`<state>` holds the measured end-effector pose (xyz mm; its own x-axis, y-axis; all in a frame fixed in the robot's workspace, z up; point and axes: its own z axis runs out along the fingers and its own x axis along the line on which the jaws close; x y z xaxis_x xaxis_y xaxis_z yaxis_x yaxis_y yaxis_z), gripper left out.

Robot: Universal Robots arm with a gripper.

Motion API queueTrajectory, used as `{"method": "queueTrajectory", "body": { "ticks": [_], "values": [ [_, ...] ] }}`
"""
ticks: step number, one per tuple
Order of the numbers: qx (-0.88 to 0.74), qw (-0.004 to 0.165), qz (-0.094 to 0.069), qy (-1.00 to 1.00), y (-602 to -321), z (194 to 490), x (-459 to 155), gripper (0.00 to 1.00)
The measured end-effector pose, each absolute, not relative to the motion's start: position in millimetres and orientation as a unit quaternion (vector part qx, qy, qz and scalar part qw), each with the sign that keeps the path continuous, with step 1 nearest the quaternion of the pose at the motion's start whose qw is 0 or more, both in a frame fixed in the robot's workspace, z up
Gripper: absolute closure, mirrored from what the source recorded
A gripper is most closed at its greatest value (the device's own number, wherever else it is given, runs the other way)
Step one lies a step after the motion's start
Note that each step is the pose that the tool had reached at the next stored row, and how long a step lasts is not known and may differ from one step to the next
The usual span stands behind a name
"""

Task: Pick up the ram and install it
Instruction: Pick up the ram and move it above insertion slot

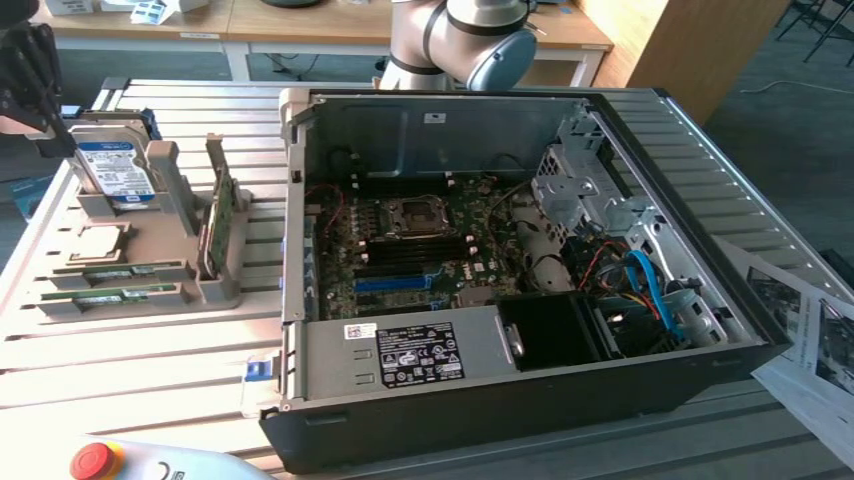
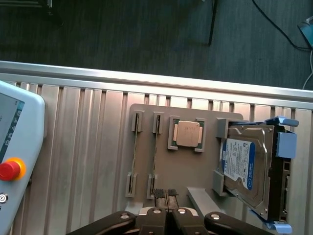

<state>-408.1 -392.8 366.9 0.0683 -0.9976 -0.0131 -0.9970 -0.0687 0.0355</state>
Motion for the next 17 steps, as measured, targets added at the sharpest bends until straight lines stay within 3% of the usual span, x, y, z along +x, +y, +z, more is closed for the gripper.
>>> {"method": "queueTrajectory", "body": {
  "ticks": [5,17],
  "values": [
    [0.731,0.008,-0.017,-0.682,-392.7,353.2,-408.1,0.89],
    [0.721,0.008,-0.017,-0.692,-392.7,352.5,-408.2,0.89]
  ]
}}
